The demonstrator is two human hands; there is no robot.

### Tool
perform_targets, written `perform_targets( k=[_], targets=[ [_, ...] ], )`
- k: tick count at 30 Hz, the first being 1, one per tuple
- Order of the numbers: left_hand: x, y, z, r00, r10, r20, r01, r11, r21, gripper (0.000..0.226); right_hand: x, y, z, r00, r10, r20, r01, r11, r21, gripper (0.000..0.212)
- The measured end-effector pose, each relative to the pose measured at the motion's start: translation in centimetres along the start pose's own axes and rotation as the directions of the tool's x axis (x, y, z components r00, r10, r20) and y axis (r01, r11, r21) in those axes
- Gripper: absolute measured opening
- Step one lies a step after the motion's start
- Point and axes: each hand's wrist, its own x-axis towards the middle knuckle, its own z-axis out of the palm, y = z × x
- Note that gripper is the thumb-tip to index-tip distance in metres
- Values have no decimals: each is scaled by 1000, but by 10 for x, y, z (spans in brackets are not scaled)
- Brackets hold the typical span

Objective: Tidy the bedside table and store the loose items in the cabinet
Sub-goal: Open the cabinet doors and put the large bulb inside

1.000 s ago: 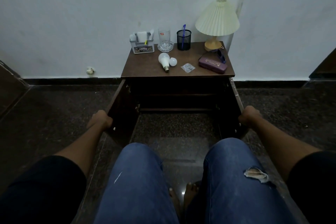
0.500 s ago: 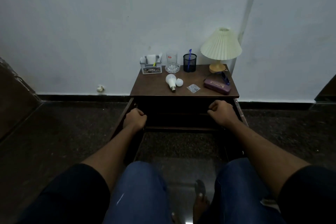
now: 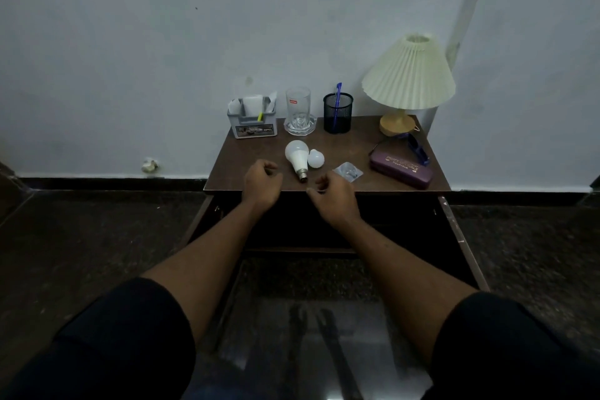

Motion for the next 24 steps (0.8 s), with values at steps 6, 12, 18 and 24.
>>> perform_targets(
  k=[6,12,18,24],
  targets=[
    [67,7,13,1000,22,4,-22,1000,-13,55,34,-4,34,997,62,-50,-63,998,-16,29],
    [101,15,26,995,-14,97,18,999,-45,75,48,-4,50,994,85,-75,-90,994,-64,31],
    [109,16,40,980,-28,195,34,999,-27,66,57,-2,55,993,76,-95,-85,992,-95,27],
    [103,9,48,980,-23,198,19,1000,24,42,60,-1,55,994,64,-84,-75,989,-127,21]
  ],
)
